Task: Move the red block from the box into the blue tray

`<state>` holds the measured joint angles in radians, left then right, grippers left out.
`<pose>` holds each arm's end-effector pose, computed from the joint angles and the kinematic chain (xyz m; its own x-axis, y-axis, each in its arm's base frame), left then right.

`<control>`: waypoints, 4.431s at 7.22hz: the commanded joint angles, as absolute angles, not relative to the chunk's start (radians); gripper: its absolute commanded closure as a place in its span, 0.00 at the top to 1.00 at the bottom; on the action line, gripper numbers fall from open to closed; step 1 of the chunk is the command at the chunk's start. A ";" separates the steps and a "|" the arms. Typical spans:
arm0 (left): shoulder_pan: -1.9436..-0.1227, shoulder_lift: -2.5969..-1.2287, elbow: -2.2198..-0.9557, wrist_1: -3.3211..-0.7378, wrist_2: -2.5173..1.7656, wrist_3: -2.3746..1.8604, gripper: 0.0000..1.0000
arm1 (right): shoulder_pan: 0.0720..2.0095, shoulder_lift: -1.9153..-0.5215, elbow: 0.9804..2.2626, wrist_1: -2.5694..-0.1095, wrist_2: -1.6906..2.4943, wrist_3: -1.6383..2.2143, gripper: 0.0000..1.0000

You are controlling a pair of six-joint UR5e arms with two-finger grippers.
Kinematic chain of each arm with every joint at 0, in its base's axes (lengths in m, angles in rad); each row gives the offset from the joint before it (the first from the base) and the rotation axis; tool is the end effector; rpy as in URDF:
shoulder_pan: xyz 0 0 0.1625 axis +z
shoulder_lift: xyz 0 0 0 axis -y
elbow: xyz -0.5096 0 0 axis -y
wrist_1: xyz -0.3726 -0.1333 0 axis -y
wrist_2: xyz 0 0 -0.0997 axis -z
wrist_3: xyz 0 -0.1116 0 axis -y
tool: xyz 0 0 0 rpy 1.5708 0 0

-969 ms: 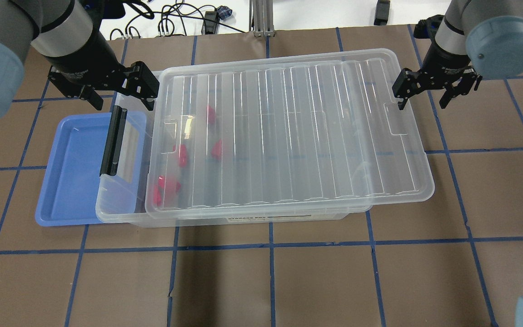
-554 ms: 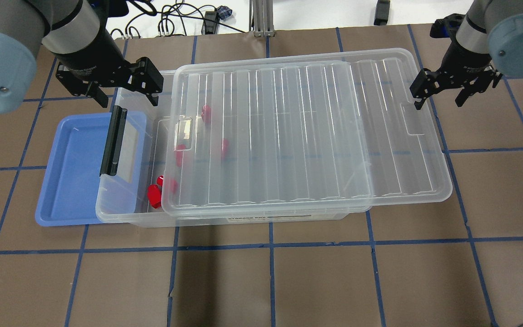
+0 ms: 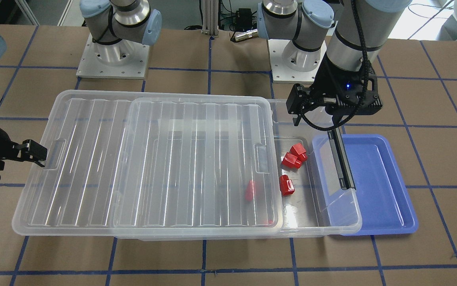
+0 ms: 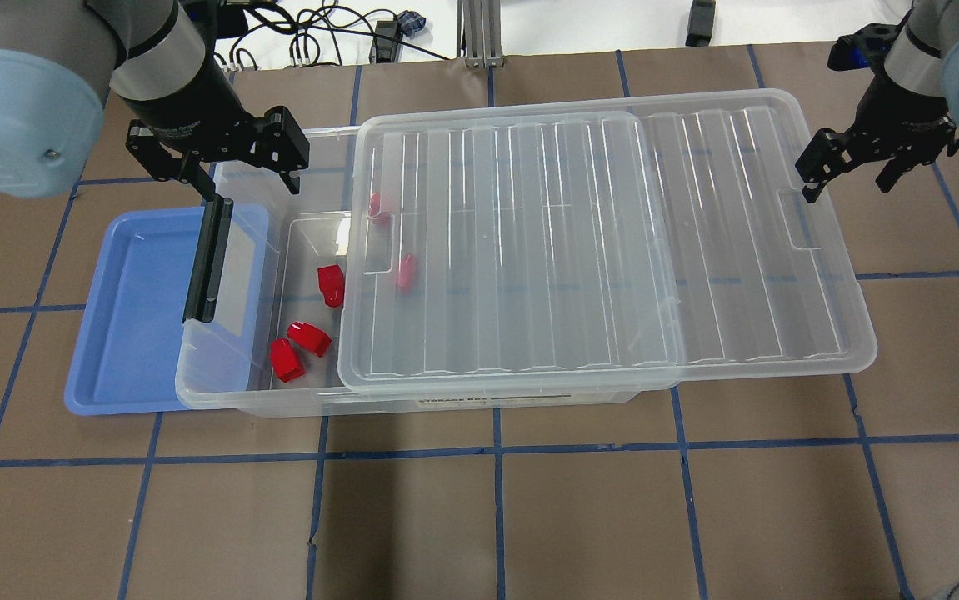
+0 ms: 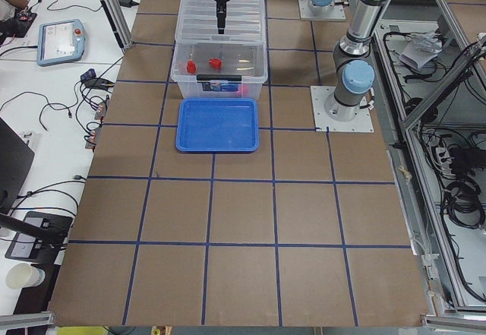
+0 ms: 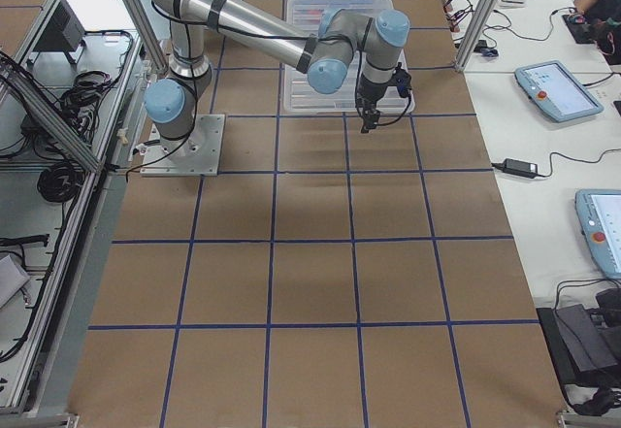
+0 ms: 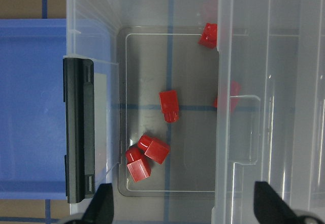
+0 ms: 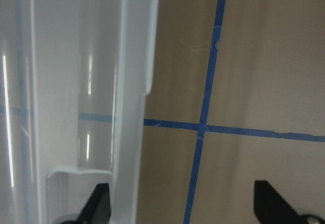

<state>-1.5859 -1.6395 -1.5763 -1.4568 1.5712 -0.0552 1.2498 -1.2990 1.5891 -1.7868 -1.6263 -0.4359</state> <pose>-0.1410 -0.5085 0.5357 -0.9992 -0.0401 0.0018 -0.0401 0.9984 -0.0397 -0.0640 -0.5952 0.4283 -0.9929 -0.1175 0.0189 -0.1154 0.9892 0.0905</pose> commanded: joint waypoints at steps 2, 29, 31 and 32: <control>-1.583 -1.736 -1.607 -1.364 1.575 -0.061 1.00 | 1.232 -1.295 1.589 -1.801 -1.654 -0.472 1.00; -1.490 -1.801 -1.533 -1.441 1.581 -0.023 0.00 | 1.203 -1.465 1.546 -1.647 -1.640 -0.509 1.00; -1.396 -1.769 -1.528 -1.462 1.585 0.119 0.00 | 1.203 -1.463 1.548 -1.647 -1.641 -0.509 1.00; -1.326 -1.770 -1.535 -1.462 1.586 0.243 0.00 | 1.203 -1.463 1.548 -1.647 -1.641 -0.509 1.00</control>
<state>-1.4030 -1.7764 -1.5315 -1.4554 1.5828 0.1015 1.2026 -1.4642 1.5475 -1.6475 -1.6412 -0.5092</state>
